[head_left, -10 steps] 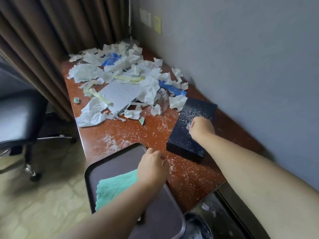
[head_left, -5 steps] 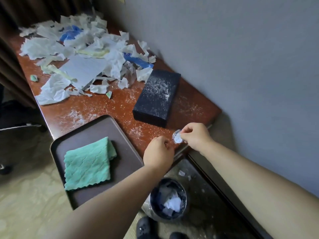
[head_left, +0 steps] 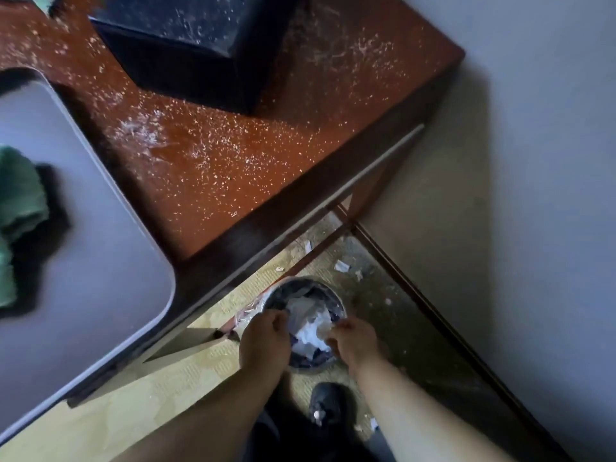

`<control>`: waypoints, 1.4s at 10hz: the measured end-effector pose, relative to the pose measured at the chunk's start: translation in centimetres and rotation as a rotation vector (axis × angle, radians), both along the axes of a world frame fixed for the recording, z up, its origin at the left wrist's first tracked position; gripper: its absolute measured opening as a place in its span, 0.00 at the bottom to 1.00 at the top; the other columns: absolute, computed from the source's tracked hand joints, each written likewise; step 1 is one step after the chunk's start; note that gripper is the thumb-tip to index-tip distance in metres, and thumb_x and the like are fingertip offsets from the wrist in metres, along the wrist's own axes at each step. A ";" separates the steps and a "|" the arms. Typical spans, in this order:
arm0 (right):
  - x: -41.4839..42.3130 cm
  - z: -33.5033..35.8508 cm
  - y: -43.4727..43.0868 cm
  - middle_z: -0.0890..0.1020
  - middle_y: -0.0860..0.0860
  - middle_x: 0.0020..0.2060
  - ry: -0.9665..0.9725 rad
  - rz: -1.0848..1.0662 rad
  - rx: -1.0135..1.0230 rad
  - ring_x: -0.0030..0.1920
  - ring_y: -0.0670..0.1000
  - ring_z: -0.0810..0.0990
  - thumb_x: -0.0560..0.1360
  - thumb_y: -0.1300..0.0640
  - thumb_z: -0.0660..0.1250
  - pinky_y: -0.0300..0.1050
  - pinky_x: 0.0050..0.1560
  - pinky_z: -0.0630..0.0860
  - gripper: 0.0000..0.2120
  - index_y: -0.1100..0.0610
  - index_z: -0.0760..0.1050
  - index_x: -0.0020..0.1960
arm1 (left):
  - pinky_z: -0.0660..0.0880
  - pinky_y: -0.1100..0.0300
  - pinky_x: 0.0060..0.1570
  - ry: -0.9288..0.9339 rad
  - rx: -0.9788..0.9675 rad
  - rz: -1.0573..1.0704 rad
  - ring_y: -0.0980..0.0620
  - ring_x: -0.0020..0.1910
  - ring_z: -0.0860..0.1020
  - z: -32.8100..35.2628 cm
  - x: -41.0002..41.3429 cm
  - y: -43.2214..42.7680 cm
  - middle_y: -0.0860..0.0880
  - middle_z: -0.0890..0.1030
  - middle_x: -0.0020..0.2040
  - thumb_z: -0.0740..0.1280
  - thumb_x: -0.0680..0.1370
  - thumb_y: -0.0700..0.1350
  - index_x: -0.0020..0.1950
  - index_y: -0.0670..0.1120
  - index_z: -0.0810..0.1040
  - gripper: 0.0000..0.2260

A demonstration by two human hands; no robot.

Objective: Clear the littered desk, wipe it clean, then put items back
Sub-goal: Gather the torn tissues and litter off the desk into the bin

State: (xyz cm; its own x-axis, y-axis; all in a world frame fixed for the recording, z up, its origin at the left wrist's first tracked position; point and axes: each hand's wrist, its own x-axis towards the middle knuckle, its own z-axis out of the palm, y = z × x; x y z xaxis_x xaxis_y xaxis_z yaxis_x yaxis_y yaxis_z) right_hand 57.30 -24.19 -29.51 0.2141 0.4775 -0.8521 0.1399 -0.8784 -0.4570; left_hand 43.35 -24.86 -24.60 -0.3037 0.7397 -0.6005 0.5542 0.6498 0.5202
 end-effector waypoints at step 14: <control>-20.1 38.2 2.1 0.81 0.48 0.47 -0.362 0.755 0.798 0.45 0.48 0.78 0.73 0.54 0.67 0.38 0.40 0.72 0.08 0.51 0.78 0.52 | 0.66 0.61 0.58 0.431 0.578 -0.029 0.53 0.64 0.69 33.6 -21.9 -2.7 0.56 0.76 0.59 0.61 0.79 0.55 0.47 0.47 0.81 0.14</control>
